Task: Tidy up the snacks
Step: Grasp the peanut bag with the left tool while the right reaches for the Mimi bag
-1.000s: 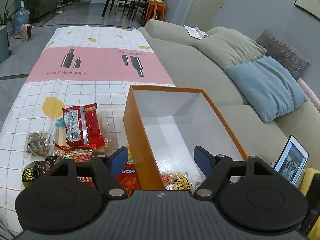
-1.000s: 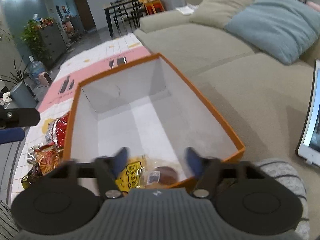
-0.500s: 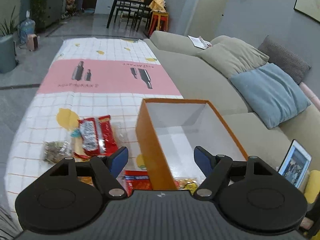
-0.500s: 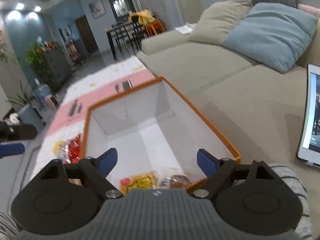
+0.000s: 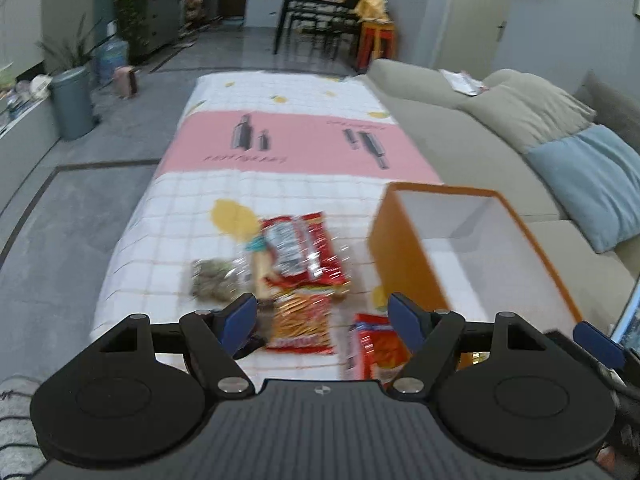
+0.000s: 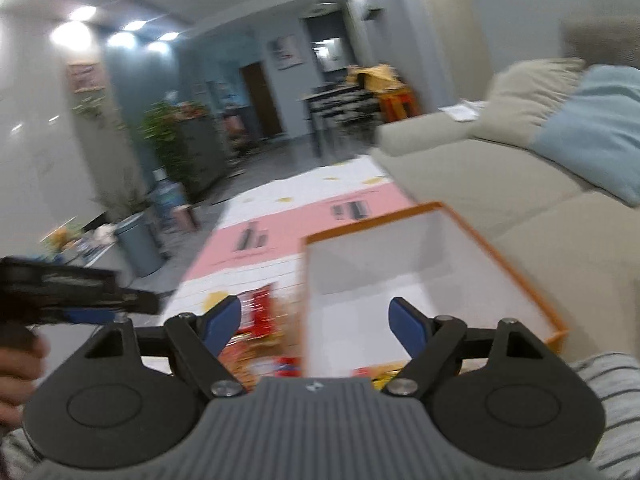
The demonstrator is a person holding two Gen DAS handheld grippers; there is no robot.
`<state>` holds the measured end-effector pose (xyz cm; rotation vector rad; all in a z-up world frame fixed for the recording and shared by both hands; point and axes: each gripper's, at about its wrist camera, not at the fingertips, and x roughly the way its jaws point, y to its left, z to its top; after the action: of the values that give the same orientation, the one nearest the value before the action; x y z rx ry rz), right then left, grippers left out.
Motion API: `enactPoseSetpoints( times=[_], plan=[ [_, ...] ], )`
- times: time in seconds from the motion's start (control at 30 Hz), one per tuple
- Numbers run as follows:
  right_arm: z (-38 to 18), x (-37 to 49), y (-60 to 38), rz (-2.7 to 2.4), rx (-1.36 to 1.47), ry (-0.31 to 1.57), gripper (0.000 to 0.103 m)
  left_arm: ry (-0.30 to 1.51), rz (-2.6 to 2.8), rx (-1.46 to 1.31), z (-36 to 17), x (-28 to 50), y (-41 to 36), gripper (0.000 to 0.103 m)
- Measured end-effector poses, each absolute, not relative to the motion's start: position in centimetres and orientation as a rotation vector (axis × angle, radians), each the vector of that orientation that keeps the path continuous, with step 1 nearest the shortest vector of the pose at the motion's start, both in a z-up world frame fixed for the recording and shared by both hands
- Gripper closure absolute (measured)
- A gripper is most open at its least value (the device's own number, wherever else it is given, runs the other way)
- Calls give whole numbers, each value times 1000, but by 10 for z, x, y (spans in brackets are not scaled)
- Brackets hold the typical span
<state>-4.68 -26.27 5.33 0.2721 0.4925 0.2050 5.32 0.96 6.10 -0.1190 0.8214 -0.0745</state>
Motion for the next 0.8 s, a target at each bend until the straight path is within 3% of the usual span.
enactPoseSetpoints(
  times=[0.1,0.23,0.4,0.8],
  plan=[
    [52,-52,-228,292,209,513,24,841,-42,-112,52,53,27,15],
    [44,-57,-182,378,-1,527,37,884,2,-146,34,60,52,15],
    [18,-46,-152,375,-200,605,37,998,-30,-177,4,66,75,15],
    [-13,-23,-136,362,-228,758,37,1235,-8,98,-53,83,67,15]
  ],
)
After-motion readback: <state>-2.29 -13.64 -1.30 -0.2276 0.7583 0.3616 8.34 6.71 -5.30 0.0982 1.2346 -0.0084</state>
